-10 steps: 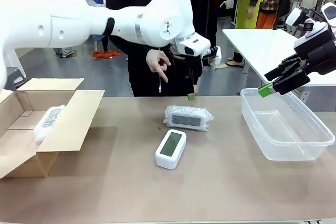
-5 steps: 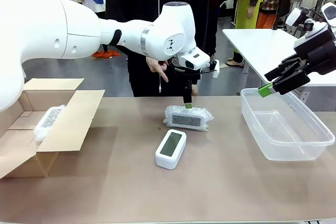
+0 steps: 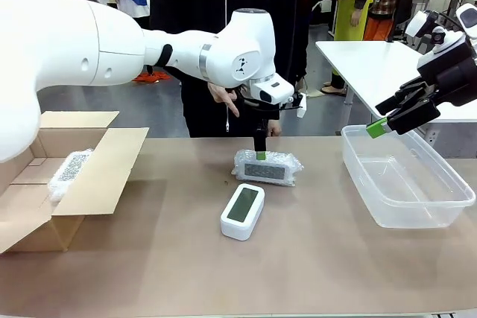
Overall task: Separate and place wrapped and unwrapped clocks.
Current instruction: Pick up the Digital clock indicated by the person.
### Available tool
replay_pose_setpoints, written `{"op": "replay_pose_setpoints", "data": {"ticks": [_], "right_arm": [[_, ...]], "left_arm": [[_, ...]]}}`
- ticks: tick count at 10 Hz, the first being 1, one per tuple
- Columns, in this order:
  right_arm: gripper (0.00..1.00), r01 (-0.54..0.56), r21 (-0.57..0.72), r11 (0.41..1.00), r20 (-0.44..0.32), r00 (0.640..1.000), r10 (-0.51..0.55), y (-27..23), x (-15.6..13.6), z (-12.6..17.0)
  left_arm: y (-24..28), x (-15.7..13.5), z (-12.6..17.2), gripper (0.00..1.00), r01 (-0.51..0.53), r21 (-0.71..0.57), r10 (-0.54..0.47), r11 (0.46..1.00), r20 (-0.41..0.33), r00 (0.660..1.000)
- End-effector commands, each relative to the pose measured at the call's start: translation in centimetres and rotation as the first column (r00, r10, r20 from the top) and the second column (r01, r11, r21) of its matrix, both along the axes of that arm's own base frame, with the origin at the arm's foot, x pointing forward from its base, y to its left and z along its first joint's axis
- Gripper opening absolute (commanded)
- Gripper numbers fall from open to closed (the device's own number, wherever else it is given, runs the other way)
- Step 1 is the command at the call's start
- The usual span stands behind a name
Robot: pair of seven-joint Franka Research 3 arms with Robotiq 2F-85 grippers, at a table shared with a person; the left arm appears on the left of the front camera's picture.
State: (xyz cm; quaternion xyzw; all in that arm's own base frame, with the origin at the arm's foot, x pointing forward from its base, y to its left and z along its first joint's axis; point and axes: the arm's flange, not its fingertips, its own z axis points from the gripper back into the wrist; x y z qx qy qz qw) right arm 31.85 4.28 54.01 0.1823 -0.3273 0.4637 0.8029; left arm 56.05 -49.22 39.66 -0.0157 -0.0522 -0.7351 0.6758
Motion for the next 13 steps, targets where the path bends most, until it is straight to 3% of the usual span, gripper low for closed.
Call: {"op": "replay_pose_setpoints", "data": {"ticks": [1,3,9,10,11,12,13], "right_arm": [[1.00,-0.024,0.029,0.999,0.002,1.000,0.024,0.0,0.4,-0.3],[1.00,-0.024,0.029,0.999,0.002,1.000,0.024,0.0,0.4,-0.3],[1.00,-0.024,0.029,0.999,0.002,1.000,0.024,0.0,0.4,-0.3],[1.00,-0.024,0.029,0.999,0.002,1.000,0.024,0.0,0.4,-0.3],[1.00,-0.024,0.029,0.999,0.002,1.000,0.024,0.0,0.4,-0.3],[1.00,-0.024,0.029,0.999,0.002,1.000,0.024,0.0,0.4,-0.3],[1.00,-0.024,0.029,0.999,0.002,1.000,0.024,0.0,0.4,-0.3]], "left_arm": [[-1.7,2.4,-0.6,1.00,0.048,0.028,-0.048,0.998,-0.001,0.999],[-1.8,3.2,-2.4,1.00,0.064,0.055,-0.064,0.996,0.008,0.998],[-1.8,3.9,-2.8,1.00,0.072,0.035,-0.071,0.997,-0.046,0.996],[-1.8,4.0,-2.8,0.80,0.065,0.036,-0.063,0.997,-0.056,0.996],[-1.9,4.1,-2.8,0.80,0.064,0.035,-0.062,0.997,-0.057,0.996],[-1.9,4.1,-2.7,0.60,0.066,0.034,-0.064,0.997,-0.063,0.996],[-1.9,4.3,-2.7,0.76,0.074,0.016,-0.073,0.997,-0.075,0.995]]}}
